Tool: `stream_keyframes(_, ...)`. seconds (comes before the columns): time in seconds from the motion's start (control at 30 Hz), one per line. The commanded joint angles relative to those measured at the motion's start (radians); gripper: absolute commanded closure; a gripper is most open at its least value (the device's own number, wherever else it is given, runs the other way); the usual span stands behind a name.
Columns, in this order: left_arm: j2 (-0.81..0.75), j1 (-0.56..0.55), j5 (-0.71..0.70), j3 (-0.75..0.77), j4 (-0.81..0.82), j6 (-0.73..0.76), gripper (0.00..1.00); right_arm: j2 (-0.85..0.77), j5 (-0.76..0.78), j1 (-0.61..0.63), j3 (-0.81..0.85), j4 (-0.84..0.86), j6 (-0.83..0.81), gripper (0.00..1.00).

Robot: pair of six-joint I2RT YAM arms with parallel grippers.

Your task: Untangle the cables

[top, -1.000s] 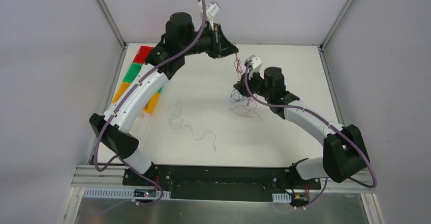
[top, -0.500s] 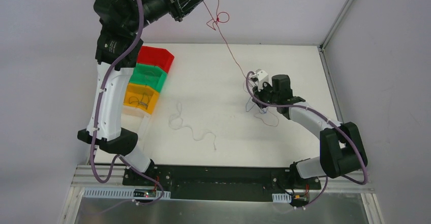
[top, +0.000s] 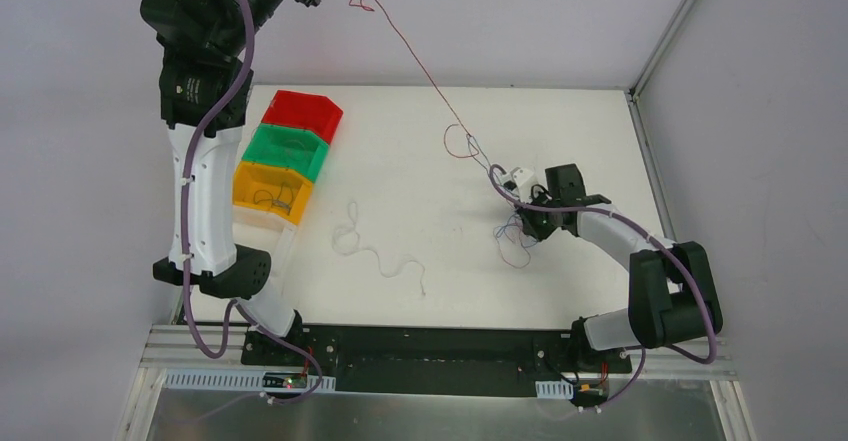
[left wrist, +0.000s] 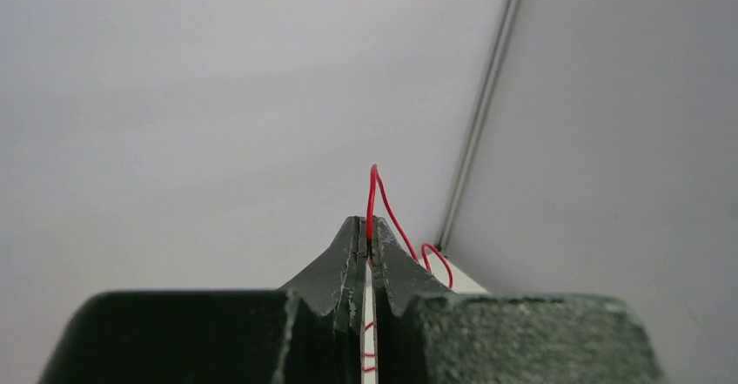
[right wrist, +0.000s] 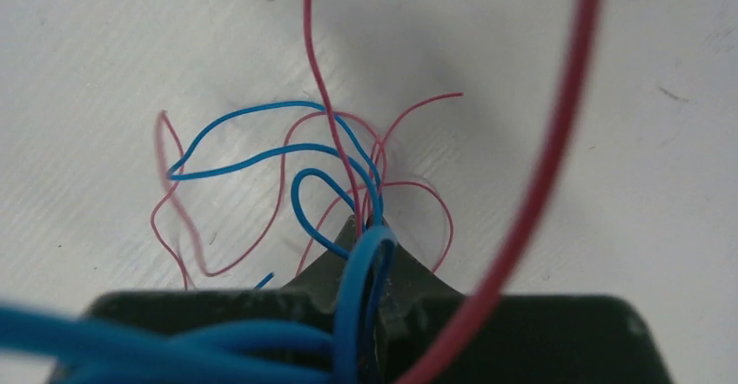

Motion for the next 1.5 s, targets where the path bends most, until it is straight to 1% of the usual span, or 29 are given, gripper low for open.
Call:
stream_keyframes(0.0, -0.020, 0.010, -0.183, 0.054, 0.028, 0.116, 1.00, -0.011, 0.027, -0.028, -0.003, -0.100, -0.073, 1.00)
stream_keyframes(0.23, -0.010, 0.038, -0.373, 0.059, 0.000, 0.257, 1.00, 0.010, 0.061, -0.072, -0.014, -0.142, -0.111, 1.00)
stream_keyframes(0.37, 0.013, 0.080, -0.437, 0.080, -0.002, 0.293, 1.00, 0.032, 0.077, -0.096, -0.010, -0.162, -0.125, 1.00)
stream_keyframes(0.47, 0.022, 0.114, -0.425, 0.076, -0.014, 0.286, 1.00, 0.035, 0.072, -0.111, -0.002, -0.173, -0.129, 1.00)
stream_keyframes(0.6, 0.007, 0.154, -0.320, -0.026, -0.016, 0.254, 1.00, 0.037, 0.041, -0.115, 0.033, -0.201, -0.108, 1.00)
stream_keyframes(0.67, 0.010, 0.177, -0.316, -0.066, -0.014, 0.251, 1.00, 0.042, 0.021, -0.115, 0.065, -0.223, -0.080, 1.00)
stream_keyframes(0.73, 0.026, 0.214, -0.315, -0.086, -0.009, 0.238, 1.00, 0.048, 0.006, -0.115, 0.101, -0.245, -0.047, 1.00)
stream_keyframes(0.87, 0.074, 0.318, -0.270, -0.101, 0.000, 0.160, 1.00, 0.045, -0.020, -0.116, 0.148, -0.267, -0.004, 1.00)
stream_keyframes(1.0, 0.101, 0.382, -0.185, -0.156, 0.049, 0.101, 1.00, 0.038, -0.042, -0.116, 0.182, -0.290, 0.028, 1.00)
stream_keyframes(1.13, 0.107, 0.392, -0.134, -0.239, 0.107, 0.118, 1.00, 0.024, -0.054, -0.115, 0.190, -0.302, 0.050, 1.00)
stream_keyframes(1.23, 0.129, 0.393, -0.165, -0.261, 0.113, 0.130, 1.00, 0.012, -0.056, -0.116, 0.187, -0.310, 0.060, 1.00)
stream_keyframes(1.37, 0.172, 0.393, -0.264, -0.259, 0.113, 0.160, 1.00, -0.002, -0.061, -0.116, 0.181, -0.325, 0.067, 1.00)
stream_keyframes(1.47, 0.210, 0.400, -0.280, -0.263, 0.115, 0.197, 1.00, -0.007, -0.059, -0.116, 0.183, -0.332, 0.067, 1.00)
